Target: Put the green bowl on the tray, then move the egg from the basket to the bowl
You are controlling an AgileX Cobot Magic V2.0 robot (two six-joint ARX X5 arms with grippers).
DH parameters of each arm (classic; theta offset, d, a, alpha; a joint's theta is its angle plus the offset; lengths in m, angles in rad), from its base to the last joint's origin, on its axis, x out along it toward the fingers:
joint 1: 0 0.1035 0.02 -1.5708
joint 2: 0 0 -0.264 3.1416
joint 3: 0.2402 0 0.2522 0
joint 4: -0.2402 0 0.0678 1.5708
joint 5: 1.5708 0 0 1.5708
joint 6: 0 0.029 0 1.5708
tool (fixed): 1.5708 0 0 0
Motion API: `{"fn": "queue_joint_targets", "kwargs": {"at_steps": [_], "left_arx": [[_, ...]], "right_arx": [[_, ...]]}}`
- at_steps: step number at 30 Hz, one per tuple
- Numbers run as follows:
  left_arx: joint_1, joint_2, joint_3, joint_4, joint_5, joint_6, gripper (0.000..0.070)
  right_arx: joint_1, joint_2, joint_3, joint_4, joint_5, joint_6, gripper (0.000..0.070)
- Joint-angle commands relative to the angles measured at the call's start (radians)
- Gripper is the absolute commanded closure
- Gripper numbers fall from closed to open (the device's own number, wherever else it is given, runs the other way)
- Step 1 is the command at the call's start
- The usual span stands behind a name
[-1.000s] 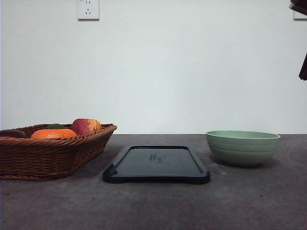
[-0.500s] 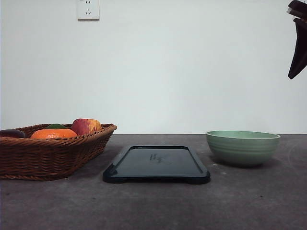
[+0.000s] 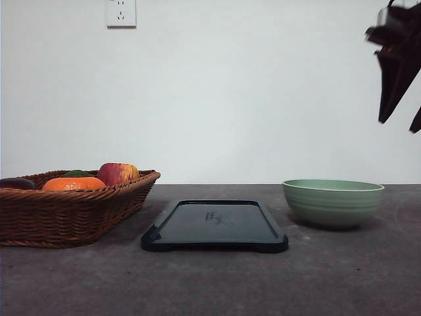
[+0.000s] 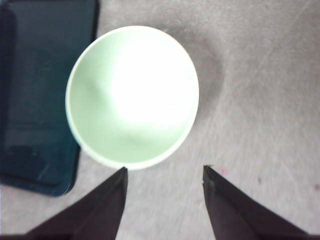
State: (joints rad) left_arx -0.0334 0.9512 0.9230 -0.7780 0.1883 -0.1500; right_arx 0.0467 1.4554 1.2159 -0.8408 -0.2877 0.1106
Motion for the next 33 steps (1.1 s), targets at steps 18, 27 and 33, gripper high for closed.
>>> {"fn": "queue_joint_targets", "kwargs": {"at_steps": [18,27,33], "left_arx": [[-0.002,0.008,0.021,0.008,0.005,0.0,0.0393],[-0.002,0.008,0.021,0.008,0.004,0.0,0.0393],[-0.002,0.008,0.021,0.008,0.004,0.0,0.0393]], "right_arx": [[0.003,0.312,0.076,0.102,0.034,-0.044,0.0481],[0.003,0.349,0.076,0.124,0.033,-0.044,0.0693],[0.003,0.347,0.092,0.08,0.032,-0.043,0.07]]}}
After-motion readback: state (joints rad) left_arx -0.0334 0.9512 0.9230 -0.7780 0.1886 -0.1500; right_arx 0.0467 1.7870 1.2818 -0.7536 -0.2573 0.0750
